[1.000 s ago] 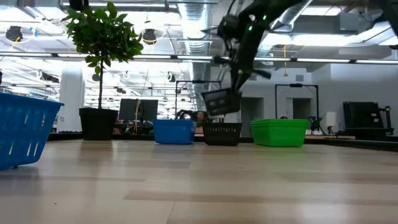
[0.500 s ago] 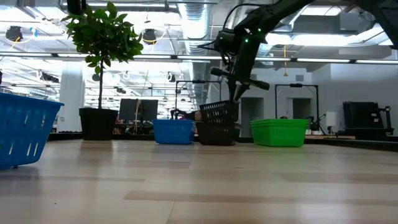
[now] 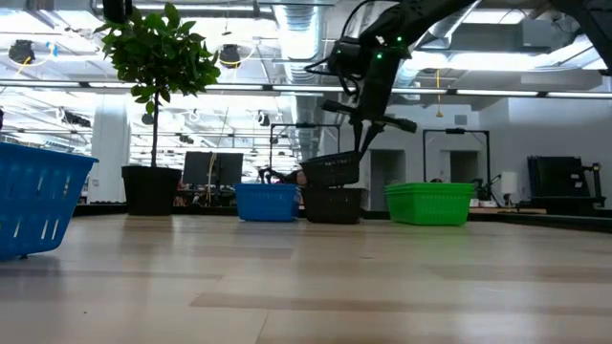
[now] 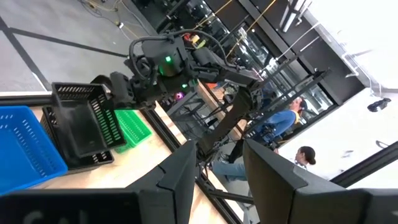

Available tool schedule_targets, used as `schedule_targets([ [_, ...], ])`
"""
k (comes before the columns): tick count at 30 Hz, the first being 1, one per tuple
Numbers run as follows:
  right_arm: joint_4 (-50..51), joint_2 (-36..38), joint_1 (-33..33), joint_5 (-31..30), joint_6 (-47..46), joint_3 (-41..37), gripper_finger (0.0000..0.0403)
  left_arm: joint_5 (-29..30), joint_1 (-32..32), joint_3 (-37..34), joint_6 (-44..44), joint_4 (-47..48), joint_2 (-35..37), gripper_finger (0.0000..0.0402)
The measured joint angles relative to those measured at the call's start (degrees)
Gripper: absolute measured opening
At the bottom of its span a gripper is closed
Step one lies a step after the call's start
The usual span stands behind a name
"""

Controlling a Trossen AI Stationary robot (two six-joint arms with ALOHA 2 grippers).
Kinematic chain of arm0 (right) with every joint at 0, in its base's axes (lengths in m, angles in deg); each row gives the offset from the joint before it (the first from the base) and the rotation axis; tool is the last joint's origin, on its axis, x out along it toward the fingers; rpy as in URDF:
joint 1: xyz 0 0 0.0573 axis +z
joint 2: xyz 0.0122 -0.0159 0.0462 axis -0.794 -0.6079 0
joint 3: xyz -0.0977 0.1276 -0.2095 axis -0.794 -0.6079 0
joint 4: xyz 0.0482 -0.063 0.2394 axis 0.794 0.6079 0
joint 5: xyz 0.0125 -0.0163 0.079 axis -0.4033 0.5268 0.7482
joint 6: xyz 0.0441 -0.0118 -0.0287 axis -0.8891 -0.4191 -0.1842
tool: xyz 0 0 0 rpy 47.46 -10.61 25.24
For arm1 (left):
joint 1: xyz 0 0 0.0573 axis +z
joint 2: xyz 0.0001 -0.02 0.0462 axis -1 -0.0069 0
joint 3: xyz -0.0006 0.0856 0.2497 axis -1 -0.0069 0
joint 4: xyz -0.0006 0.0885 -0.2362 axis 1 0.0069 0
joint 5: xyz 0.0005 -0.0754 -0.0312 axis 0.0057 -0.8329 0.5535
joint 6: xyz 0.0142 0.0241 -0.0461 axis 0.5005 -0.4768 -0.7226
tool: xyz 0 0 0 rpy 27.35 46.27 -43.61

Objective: Stack baskets by color
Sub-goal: Stack the bottom black bin on the stacked black bins

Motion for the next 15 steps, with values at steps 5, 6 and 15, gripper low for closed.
schedule_targets([
  [5,3.64,1.97,-0.60,-1.52,-1.42,-0.07,0.0032,0.01,0.00,0.00,0.32,0.00,0.00,0.0122],
  [6,3.36,2.48,-0.64,-1.55,-1.43,-0.07,0.0034,0.00,0.00,0.00,0.40,0.00,0.01,0.0122],
  [15,-6.55,10.80,-0.37,-3.22,-4.42,-10.84,0.0016,-0.04,0.00,0.00,1.53,0.15,0.02,0.0122],
])
